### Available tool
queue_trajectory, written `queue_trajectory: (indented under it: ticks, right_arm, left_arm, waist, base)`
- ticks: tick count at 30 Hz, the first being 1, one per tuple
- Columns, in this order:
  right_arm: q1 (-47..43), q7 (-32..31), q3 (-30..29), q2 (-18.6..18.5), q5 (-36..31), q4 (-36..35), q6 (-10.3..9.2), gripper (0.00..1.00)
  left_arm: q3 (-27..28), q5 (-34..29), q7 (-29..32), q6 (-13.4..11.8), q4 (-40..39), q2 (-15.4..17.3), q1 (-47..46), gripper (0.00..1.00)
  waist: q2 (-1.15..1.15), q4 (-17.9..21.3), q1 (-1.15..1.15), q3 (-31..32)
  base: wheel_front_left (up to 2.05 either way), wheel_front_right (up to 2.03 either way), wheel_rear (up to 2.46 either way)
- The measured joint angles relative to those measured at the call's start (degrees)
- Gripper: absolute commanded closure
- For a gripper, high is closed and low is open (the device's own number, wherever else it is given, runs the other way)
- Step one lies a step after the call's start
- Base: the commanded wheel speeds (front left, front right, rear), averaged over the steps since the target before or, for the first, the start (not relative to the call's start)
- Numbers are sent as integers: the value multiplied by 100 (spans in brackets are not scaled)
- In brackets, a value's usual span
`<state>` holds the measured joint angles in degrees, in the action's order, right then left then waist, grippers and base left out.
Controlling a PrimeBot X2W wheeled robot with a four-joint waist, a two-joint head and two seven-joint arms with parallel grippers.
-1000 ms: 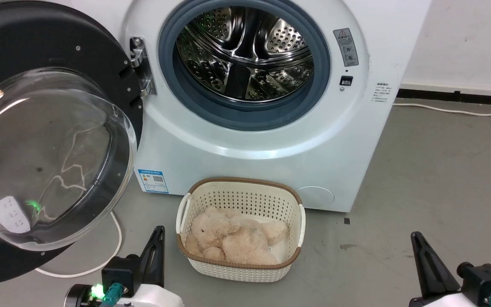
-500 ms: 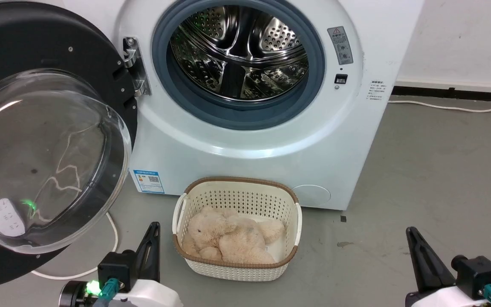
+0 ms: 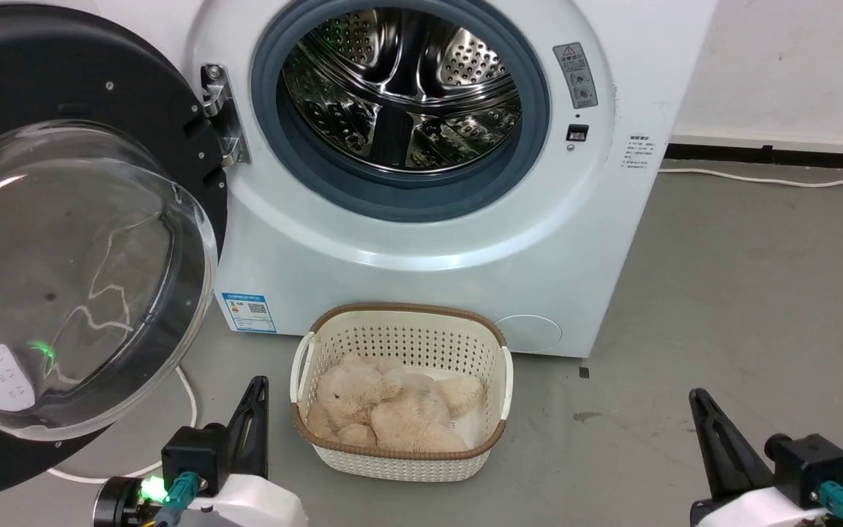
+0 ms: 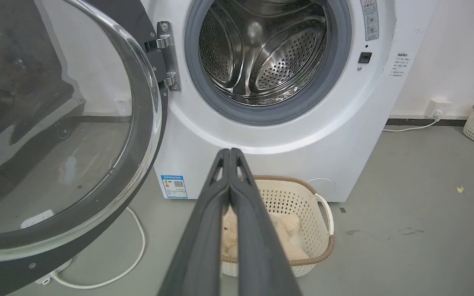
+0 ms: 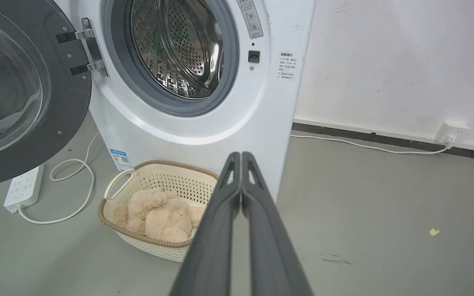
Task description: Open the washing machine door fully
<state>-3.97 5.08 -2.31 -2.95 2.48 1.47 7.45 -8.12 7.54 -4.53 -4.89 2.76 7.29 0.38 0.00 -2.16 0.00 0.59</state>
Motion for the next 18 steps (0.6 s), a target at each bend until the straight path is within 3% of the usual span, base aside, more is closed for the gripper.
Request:
queue_trajectory:
  ticks: [18]
  right_arm:
    - [181, -249, 112, 0, -102, -45, 0, 100]
  left_arm:
    - [389, -356, 226, 227, -126, -224, -1, 100]
  waist:
    - [0, 110, 0, -30]
  base:
    - [0, 0, 0]
